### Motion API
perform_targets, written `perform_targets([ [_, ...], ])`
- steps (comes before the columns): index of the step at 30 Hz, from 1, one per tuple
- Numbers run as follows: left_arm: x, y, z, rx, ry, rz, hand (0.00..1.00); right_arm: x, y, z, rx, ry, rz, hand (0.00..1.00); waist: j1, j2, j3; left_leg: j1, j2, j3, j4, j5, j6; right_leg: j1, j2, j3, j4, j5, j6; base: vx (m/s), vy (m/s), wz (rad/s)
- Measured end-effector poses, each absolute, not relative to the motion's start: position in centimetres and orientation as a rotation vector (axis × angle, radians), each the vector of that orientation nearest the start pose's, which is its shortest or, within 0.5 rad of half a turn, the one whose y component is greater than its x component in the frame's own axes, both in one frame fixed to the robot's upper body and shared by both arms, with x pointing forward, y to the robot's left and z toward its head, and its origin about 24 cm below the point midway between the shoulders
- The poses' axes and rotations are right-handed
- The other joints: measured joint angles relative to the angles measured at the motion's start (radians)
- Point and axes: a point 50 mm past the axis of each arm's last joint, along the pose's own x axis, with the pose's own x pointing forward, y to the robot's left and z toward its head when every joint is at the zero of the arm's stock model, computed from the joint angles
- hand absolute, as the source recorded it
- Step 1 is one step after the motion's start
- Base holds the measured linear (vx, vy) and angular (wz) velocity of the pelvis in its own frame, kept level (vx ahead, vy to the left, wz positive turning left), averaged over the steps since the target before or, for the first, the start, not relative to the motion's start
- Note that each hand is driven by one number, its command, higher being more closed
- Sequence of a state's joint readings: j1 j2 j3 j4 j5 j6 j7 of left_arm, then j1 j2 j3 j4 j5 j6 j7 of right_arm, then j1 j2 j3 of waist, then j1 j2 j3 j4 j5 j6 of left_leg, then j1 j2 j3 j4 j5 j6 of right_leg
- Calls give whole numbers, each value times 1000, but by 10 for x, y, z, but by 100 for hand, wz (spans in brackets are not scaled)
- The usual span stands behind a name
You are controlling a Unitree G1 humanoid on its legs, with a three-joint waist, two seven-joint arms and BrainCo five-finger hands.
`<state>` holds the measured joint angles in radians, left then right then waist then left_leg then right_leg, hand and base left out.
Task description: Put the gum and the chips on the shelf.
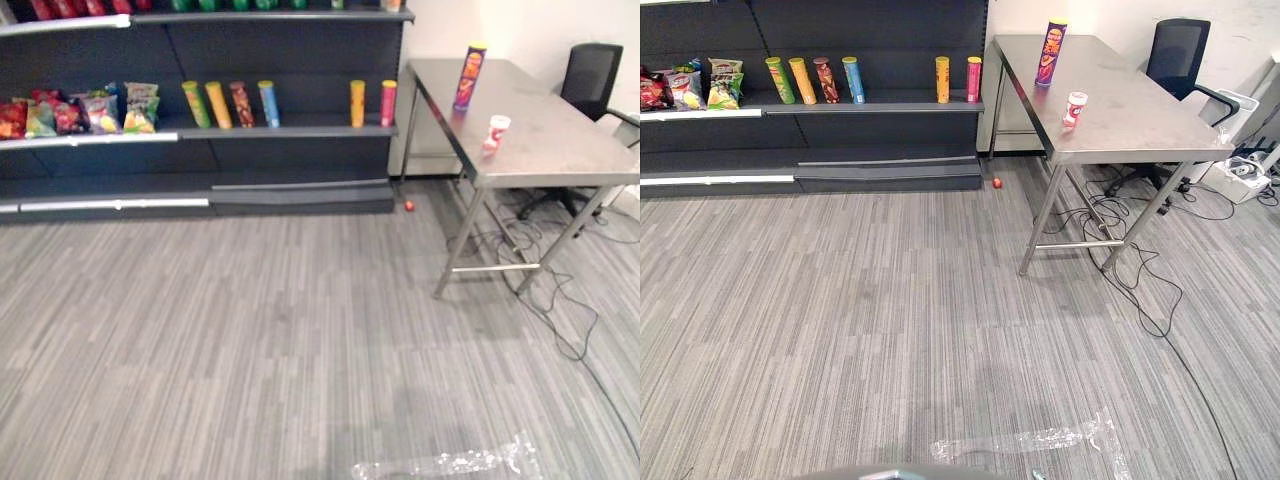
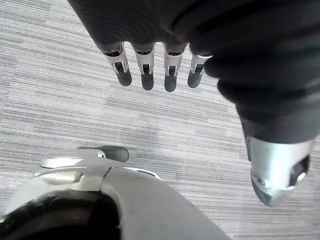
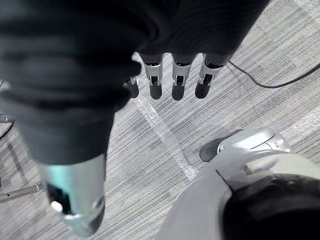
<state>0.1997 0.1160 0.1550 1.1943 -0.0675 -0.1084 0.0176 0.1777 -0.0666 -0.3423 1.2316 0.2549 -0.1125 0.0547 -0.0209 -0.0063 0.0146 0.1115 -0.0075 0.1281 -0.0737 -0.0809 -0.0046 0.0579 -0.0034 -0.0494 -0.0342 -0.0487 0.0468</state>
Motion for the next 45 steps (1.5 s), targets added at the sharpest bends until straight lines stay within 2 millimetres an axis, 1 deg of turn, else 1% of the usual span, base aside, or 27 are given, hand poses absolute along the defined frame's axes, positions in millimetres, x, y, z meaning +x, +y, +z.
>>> perform_targets([
  [10,23,216,-171,-34,1239,321,0,19,-209,-174,366,1193,-540,0,0,-3,12,9,-1,0,-13,-4,-5,3,-1,0,-6,2,3,-22,-11,-1],
  [14,22,216,-171,-33,1241,319,0,19,-209,-174,365,1194,-541,0,0,-5,18,12,0,3,-17,1,2,3,0,-2,-11,2,3,-97,-30,0],
  [21,23,215,-171,-16,1243,297,0,18,-209,-174,365,1195,-541,0,0,-7,20,11,0,17,-25,3,1,3,1,0,-18,4,0,-28,-17,-3],
  [22,23,215,-171,-16,1243,297,0,19,-209,-174,363,1195,-539,0,0,-10,18,11,0,17,-25,5,5,2,1,0,-19,4,0,47,-15,-3],
  [25,24,215,-171,-15,1242,295,0,20,-209,-174,348,1198,-525,0,0,-9,15,11,0,18,-23,5,5,4,1,-2,-26,11,-5,53,-12,1],
  [33,24,216,-171,-31,1241,304,0,21,-209,-174,347,1197,-522,0,0,-5,18,11,-1,17,-20,5,4,19,1,-18,-41,12,-4,27,-15,3],
  [35,24,216,-171,-31,1243,301,0,24,-209,-173,340,1194,-513,0,-3,-8,27,11,-1,0,-20,5,5,19,1,-27,-38,12,-4,-21,-25,11],
  [36,26,216,-171,-32,1241,299,0,26,-209,-173,336,1192,-508,0,-4,-6,32,11,0,-1,-20,6,4,18,1,-28,-32,11,-4,-38,-20,9],
  [38,30,216,-171,-32,1233,293,0,33,-211,-173,331,1177,-500,0,-3,-2,52,5,2,-2,-20,12,0,-3,0,-31,7,1,-6,-64,-13,3],
  [39,33,216,-171,-27,1228,288,0,39,-211,-172,330,1163,-495,0,-4,-3,64,-8,1,-4,-20,18,0,-38,-3,-33,55,-19,-11,-84,-14,4],
  [40,36,217,-170,-25,1222,286,0,43,-211,-172,330,1153,-491,0,-4,-5,75,-18,1,-6,-20,24,1,-62,-6,-35,89,-33,-12,-117,-24,12],
  [41,39,218,-170,-26,1213,292,0,46,-209,-172,334,1145,-487,0,-5,-13,89,-31,-3,-10,-20,33,-3,-94,-13,-45,139,-54,-20,-72,-21,20],
  [44,42,220,-169,-28,1206,302,0,47,-208,-172,335,1143,-487,0,-4,-20,99,-40,-5,-30,-18,33,-10,-122,-22,-62,197,-86,-29,-58,-37,24],
  [45,43,221,-169,-25,1202,307,0,48,-208,-172,336,1141,-485,0,-4,-28,105,-58,-5,-32,19,16,-24,-126,-27,-66,216,-99,-30,-51,-64,19],
])
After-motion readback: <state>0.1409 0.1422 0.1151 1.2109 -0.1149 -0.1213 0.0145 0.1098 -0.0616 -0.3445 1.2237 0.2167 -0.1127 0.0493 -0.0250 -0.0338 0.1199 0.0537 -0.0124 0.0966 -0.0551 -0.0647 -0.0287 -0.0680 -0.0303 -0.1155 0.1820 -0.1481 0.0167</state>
